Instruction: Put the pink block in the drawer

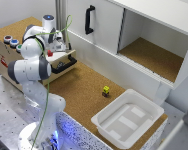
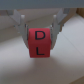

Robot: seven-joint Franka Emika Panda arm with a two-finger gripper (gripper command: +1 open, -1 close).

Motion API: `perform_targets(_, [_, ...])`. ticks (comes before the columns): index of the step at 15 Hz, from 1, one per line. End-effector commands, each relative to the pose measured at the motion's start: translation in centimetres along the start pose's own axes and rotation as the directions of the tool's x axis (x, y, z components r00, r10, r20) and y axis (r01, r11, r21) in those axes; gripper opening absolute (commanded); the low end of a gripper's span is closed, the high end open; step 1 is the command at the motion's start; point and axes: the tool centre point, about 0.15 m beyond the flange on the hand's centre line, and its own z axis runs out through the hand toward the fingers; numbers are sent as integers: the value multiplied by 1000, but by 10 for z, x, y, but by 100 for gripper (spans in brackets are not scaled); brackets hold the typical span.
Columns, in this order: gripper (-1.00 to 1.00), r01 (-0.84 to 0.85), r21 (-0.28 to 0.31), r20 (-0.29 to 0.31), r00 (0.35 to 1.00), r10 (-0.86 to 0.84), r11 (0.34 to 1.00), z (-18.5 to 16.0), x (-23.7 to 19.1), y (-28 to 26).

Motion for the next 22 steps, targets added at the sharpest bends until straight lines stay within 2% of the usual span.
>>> perform_targets(1, [-100, 127, 35, 121, 984, -130, 991, 20, 8, -1])
perform_targets(6, [-100, 249, 50, 161, 954, -253, 967, 25, 6, -12])
perform_targets(11, [-100, 278, 7, 160, 948, -276, 960, 24, 11, -26])
perform_targets(12, [100, 269, -8, 148, 953, -265, 963, 18, 13, -27])
perform_targets(17, [100, 255, -22, 82, 964, -253, 967, -24, 7, -41])
perform_targets(22, [100, 203, -62, 61, 978, -199, 977, -47, 1, -44])
